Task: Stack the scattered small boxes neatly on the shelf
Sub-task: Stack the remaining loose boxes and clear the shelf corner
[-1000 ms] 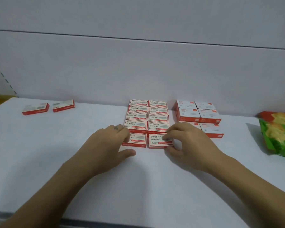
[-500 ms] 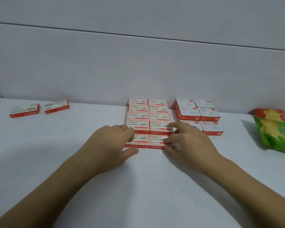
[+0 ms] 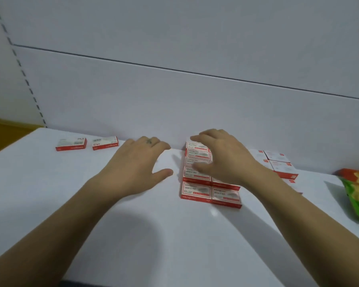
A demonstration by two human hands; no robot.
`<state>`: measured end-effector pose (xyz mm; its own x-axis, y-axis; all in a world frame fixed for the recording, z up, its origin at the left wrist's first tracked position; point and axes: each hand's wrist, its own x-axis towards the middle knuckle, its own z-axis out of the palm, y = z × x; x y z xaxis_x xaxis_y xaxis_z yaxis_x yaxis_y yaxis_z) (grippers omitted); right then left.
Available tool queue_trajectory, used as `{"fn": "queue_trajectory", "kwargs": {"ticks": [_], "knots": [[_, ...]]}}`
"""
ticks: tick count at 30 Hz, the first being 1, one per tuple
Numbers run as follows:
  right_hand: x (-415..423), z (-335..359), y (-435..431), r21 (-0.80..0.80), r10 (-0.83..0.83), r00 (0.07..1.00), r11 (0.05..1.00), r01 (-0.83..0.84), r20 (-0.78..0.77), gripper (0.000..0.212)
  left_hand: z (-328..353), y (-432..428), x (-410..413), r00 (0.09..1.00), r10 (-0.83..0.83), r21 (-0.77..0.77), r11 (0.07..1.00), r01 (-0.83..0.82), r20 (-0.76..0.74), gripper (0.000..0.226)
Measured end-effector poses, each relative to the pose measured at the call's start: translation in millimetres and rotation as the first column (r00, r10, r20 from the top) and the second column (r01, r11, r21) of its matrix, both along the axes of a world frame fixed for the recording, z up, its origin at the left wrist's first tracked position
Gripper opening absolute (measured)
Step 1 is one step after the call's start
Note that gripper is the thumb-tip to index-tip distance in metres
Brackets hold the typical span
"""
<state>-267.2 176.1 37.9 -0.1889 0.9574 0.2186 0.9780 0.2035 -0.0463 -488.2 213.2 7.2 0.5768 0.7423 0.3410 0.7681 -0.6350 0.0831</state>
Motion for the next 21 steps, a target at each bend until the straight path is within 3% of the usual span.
{"fn": "queue_trajectory", "kwargs": {"ticks": [12,21], "knots": [[-136.1,-14.6,72.0,-0.126,0.248,0.968,0.960,-0.252,-0.043,0.067,-17.8,15.1,-118.3,0.948,0.312,-0.076,0.948,-0.308,0.056,0.062],[-218.8,-53.8,130.6,-0.202,0.203,0.971,0.964,-0.175,0.129,0.066,-24.1,15.9,-192.8,0.887,0.460,-0.162,0.880,-0.447,0.050,0.060]]}}
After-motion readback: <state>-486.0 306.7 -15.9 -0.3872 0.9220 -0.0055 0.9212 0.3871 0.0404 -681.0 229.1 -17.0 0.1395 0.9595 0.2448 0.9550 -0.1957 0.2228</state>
